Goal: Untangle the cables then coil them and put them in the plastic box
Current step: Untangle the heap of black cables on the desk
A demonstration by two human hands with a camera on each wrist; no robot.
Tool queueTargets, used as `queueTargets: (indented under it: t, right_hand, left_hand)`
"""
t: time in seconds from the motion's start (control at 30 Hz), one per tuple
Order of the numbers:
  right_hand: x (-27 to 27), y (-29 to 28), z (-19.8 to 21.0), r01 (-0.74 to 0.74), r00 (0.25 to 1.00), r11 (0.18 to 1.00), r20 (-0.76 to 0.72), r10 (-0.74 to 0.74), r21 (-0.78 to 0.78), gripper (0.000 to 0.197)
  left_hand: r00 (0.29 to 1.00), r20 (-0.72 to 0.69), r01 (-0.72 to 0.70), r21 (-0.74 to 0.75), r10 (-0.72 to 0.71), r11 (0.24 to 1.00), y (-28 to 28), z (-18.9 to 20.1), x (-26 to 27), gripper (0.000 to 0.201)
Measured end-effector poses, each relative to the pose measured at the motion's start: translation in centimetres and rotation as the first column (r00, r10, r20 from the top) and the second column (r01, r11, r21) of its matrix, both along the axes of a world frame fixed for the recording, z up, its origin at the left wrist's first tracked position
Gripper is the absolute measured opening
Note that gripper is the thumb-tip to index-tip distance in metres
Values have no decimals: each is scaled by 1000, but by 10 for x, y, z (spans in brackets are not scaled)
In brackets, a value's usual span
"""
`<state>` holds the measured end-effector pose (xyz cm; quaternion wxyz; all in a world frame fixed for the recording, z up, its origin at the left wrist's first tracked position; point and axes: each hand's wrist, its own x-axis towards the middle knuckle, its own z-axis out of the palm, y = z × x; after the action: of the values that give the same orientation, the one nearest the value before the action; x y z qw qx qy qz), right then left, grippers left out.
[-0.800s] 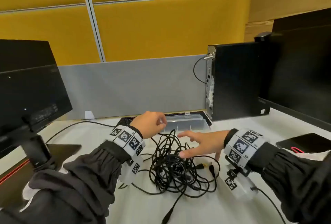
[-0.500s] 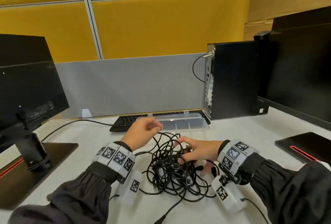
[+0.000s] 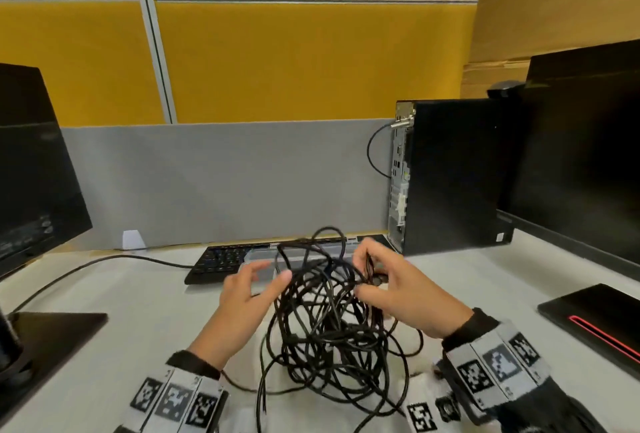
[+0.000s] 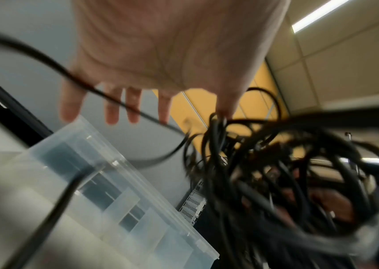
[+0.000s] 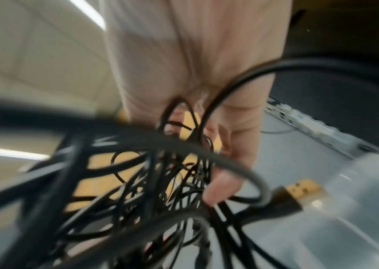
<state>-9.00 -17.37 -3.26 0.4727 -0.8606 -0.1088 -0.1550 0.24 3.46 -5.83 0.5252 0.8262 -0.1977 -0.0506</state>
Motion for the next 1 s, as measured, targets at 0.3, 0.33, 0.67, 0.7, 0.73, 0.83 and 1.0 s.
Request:
queueTargets:
  t: [0.3, 0.33, 0.67, 0.7, 0.73, 0.83, 1.0]
  right_hand:
    - [-5, 27, -4, 109, 978, 969, 151, -145, 224, 28]
    - [-6, 30, -9, 91, 982, 959, 138, -131, 267, 27]
    - [-7, 14, -17, 94, 995, 888, -52, -79, 450, 42]
    - [-6, 12, -18, 114, 993, 886, -77, -88, 449, 41]
    - [-6, 11, -18, 131, 990, 880, -107, -92, 456, 40]
    - [-4, 7, -22, 179, 971, 884, -220, -90, 432, 46]
    - [-8, 11, -20, 124, 963, 897, -269, -6, 423, 36]
  left_hand:
    - [831, -382, 301, -301, -403, 905, 14, 7, -18, 98]
    - [807, -384, 331, -332, -447, 883, 10, 5, -23, 90]
    - [905, -274, 153, -503, -324, 851, -12, 4, -38, 26]
    - [914, -264, 139, -511, -309, 848, -12, 3, -38, 23]
    - [920, -256, 129, -519, -297, 845, -12, 4, -37, 20]
    - [931, -250, 86, -557, -266, 826, -12, 3, -38, 18]
    - [941, -213, 67, -645, -263, 761, -13, 3, -39, 26]
